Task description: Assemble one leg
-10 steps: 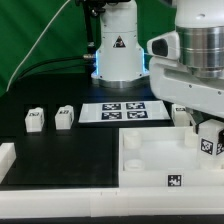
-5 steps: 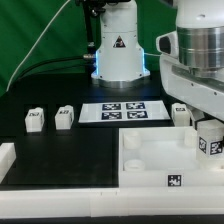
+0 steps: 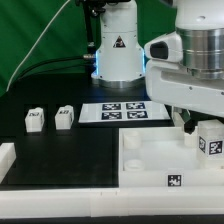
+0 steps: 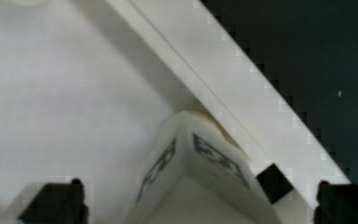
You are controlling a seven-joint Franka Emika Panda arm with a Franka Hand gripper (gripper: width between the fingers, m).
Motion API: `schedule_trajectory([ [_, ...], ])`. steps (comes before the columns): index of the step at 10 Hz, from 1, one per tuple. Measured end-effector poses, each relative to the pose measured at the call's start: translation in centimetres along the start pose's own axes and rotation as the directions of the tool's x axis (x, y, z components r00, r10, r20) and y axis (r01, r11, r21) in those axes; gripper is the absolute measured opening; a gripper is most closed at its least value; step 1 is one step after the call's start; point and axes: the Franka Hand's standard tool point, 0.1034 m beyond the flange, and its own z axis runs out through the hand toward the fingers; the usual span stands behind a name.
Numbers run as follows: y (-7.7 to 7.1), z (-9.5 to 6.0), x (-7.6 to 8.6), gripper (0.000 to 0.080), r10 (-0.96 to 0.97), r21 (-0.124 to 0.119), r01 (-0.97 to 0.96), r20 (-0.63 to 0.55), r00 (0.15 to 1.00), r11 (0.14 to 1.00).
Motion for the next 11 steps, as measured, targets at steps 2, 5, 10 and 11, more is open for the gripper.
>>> schedule_trajectory([
  [2, 0.00, -0.02, -0.01, 0.0649, -0.247, -0.025, 0.246, -0.009, 0.969, 0.969],
  [5, -0.20, -0.25, 0.16, 0.0649, -0.570, -0.054, 0.569, -0.006, 0.822, 0.821],
  [10, -0.09, -0.26, 0.28, 0.0414, -0.665, -0.054, 0.664, -0.001, 0.747, 0.746],
  [11, -0.10, -0.27, 0.29, 0.0290, -0.665, -0.054, 0.664, -0.001, 0.747, 0.746],
])
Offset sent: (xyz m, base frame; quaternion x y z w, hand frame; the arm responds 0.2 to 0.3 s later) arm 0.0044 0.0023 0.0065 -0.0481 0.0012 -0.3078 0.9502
